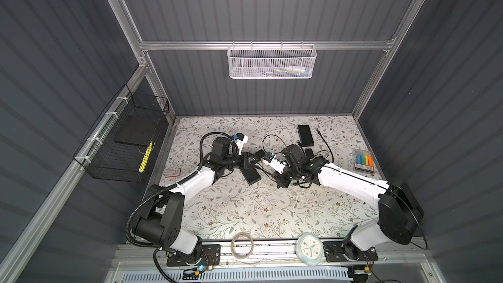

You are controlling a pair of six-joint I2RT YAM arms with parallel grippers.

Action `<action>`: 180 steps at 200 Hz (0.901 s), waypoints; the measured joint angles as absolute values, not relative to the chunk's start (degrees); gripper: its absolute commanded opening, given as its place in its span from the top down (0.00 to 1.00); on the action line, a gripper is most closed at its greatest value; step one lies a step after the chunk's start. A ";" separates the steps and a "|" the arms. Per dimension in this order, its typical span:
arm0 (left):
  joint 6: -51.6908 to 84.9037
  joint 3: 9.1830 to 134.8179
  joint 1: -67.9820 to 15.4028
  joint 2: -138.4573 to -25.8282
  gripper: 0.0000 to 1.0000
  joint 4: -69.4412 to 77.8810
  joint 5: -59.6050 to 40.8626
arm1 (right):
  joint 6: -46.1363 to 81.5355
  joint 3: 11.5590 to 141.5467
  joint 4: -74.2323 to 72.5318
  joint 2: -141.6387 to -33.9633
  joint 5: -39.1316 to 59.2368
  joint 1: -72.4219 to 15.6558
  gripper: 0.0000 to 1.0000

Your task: Insert the plug into the switch port

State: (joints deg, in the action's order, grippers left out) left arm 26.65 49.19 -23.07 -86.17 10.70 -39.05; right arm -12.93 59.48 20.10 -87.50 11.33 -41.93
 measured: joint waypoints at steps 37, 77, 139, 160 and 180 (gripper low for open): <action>26.63 49.17 -23.07 -86.17 0.73 10.83 -39.00 | -12.84 59.48 20.12 -87.72 11.07 -41.93 1.00; 26.35 49.17 -23.07 -85.60 0.77 10.81 -37.93 | -12.47 59.48 20.14 -88.36 10.55 -41.95 1.00; 26.17 49.17 -23.07 -85.47 0.89 10.85 -37.95 | -11.92 59.48 20.08 -88.36 9.87 -41.98 1.00; 26.24 49.17 -23.07 -85.45 0.95 11.07 -38.00 | -11.75 59.48 20.01 -88.42 9.82 -41.98 1.00; 26.22 49.17 -23.07 -85.41 1.00 11.55 -38.11 | -11.40 59.57 19.77 -88.64 9.61 -42.00 0.94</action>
State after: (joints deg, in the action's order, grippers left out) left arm 26.22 49.17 -23.07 -85.41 11.55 -38.11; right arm -11.40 59.57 19.77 -88.64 9.61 -42.00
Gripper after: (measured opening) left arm 0.058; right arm 0.049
